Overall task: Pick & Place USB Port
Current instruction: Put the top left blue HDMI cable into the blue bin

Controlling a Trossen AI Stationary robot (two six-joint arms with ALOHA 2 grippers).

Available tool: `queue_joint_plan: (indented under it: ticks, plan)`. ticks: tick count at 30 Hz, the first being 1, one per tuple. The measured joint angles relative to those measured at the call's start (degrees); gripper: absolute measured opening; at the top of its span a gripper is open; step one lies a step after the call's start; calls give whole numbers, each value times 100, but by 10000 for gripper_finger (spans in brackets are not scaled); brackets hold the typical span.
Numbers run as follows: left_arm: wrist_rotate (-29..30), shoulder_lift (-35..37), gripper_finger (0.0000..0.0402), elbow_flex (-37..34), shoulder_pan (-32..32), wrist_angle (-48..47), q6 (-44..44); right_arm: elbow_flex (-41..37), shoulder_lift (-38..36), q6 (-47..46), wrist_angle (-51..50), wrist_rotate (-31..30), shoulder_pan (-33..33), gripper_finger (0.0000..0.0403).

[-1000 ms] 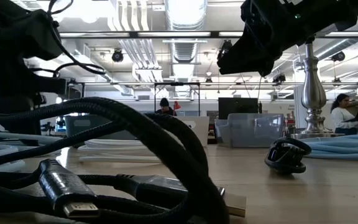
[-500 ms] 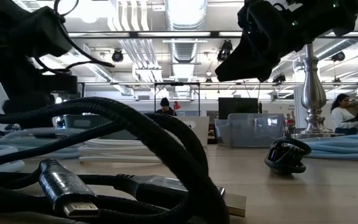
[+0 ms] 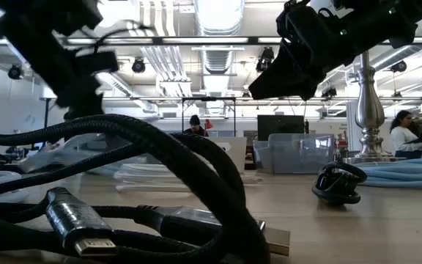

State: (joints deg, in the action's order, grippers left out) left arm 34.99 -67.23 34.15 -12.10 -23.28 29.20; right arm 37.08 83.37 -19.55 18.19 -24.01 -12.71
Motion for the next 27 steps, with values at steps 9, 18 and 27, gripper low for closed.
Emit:
queue_joint_plan:
  ticks: [9,18,27]
  plan:
    - [1457,89,16,1374,4,-1232,-816,2,7,3,81,0,2,143]
    - [2817,95,16,2439,108,-1702,-1763,2,7,4,88,0,2,134]
    - [2851,95,17,2573,1329,-1703,-2351,2,7,4,90,0,2,138]
